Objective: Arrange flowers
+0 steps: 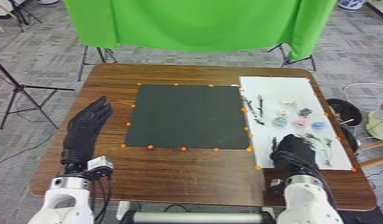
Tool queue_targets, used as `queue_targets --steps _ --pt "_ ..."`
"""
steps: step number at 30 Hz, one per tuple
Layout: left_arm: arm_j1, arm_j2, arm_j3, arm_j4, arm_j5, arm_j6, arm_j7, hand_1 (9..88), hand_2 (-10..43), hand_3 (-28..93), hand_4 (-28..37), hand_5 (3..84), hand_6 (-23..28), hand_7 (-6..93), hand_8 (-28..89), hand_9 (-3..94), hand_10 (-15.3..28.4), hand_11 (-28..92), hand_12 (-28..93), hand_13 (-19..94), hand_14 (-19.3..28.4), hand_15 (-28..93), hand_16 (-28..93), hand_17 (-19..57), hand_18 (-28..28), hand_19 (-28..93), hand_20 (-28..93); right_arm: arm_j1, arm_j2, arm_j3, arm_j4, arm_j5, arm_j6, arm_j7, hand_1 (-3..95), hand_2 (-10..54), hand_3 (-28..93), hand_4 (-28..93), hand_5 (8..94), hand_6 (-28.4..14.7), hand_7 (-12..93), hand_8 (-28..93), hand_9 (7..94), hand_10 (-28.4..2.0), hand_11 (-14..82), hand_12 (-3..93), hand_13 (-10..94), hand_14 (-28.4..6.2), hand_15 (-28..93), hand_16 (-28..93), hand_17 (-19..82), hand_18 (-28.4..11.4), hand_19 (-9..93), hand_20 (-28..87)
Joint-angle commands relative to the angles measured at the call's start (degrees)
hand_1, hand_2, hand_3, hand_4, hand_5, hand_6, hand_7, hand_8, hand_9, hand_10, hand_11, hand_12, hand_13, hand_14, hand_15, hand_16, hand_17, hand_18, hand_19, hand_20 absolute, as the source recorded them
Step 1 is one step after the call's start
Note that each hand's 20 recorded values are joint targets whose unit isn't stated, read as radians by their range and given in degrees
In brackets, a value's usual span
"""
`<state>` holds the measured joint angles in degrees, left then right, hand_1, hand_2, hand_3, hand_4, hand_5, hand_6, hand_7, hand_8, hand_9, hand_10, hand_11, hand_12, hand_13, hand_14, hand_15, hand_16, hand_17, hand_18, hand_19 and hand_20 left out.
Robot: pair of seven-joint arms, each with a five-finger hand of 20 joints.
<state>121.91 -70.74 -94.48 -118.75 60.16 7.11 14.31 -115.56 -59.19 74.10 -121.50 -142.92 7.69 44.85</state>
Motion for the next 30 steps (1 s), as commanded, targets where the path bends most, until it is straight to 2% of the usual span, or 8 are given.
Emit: queue_targets --steps 1,10,13,17,23,25,27,30 --pt "0.32 -0.06 -0.36 -0.19 -0.38 -0.25 -0.28 25.5 -8.4 70 -23.2 43.1 3.0 9.7 -6 39.2 12.3 14 11 32 13.7 9 0 7.6 8.5 2 17 0.13 5.14 -1.37 0.06 -0.16 3.12 -2.00 58.0 -9.5 62 5 76.9 -4.0 31 25 92.0 -10.7 28.4 46.7 94 0.2 60 21 77 -4.3 82 46" --pt "0.49 0.04 -0.43 -0.19 -1.02 -0.13 -0.25 25.8 -8.4 70 -23.0 43.1 3.1 9.8 -6 39.2 12.3 14 11 32 13.7 9 0 7.7 8.5 2 17 1.55 8.13 1.46 -3.61 2.65 4.90 -3.00 57.7 -9.5 63 7 76.2 -4.0 33 24 91.4 -10.9 30.1 46.9 94 0.4 61 22 77 -4.4 83 47" --pt "0.51 0.69 -0.67 0.05 -1.39 0.02 -0.30 25.8 -8.4 70 -23.0 43.1 3.1 9.7 -6 39.2 12.3 14 11 32 13.7 9 0 7.7 8.5 2 17 2.41 8.33 1.52 -4.63 3.36 5.03 -3.15 57.8 -9.5 63 7 76.0 -3.9 33 24 91.2 -10.9 30.5 46.7 94 0.4 62 22 77 -4.2 83 47" --pt "-0.03 3.48 -1.56 1.65 -2.19 0.41 -0.83 25.9 -8.3 69 -23.1 43.1 3.0 9.8 -6 39.2 12.3 14 11 32 13.7 9 0 7.7 8.5 2 17 4.43 8.11 0.57 -5.92 7.50 5.95 -3.23 57.8 -9.5 63 7 75.7 -4.0 34 24 91.0 -11.0 31.1 46.6 94 0.5 62 22 77 -4.0 83 47" --pt "-0.49 8.69 -4.94 6.01 -2.37 3.36 -1.35 25.2 -8.2 70 -23.5 43.1 3.0 10.0 -6 39.3 12.4 14 11 32 13.7 9 0 7.8 8.6 2 17 12.79 7.84 -5.68 -5.51 13.08 6.30 -3.60 57.6 -9.5 63 7 75.5 -4.1 35 23 90.7 -11.2 31.9 46.0 94 0.5 62 22 78 -3.7 84 46" --pt "-0.24 9.74 -6.05 6.96 -2.50 4.33 -1.55 25.1 -8.2 70 -23.7 43.3 3.1 10.1 -6 39.5 12.5 15 11 32 13.7 9 0 7.9 8.7 2 17 16.50 7.73 -8.73 -5.01 15.51 6.89 -4.12 57.7 -9.5 62 7 75.4 -4.1 35 23 90.7 -11.2 32.0 45.8 94 0.6 62 22 78 -3.6 84 46" --pt "0.05 10.43 -6.82 7.35 -2.85 5.03 -1.77 25.0 -8.2 70 -24.0 43.5 3.0 10.2 -6 39.7 12.5 15 11 33 13.7 9 0 8.0 8.7 2 17 20.75 7.56 -12.13 -3.88 16.62 6.48 -4.40 57.6 -9.5 63 7 75.4 -4.2 35 23 90.6 -11.2 32.1 45.5 94 0.6 62 22 78 -3.6 84 46" --pt "-0.01 11.06 -7.01 7.95 -2.55 5.06 -1.95 24.8 -8.4 71 -24.1 43.5 3.0 10.5 -6 39.7 12.5 15 11 33 13.6 9 0 8.0 8.6 2 17 28.01 7.28 -18.24 -1.03 16.95 5.81 -5.16 57.6 -9.5 62 7 75.2 -4.3 35 23 90.6 -11.2 32.3 45.2 94 0.6 62 22 78 -3.6 84 46"
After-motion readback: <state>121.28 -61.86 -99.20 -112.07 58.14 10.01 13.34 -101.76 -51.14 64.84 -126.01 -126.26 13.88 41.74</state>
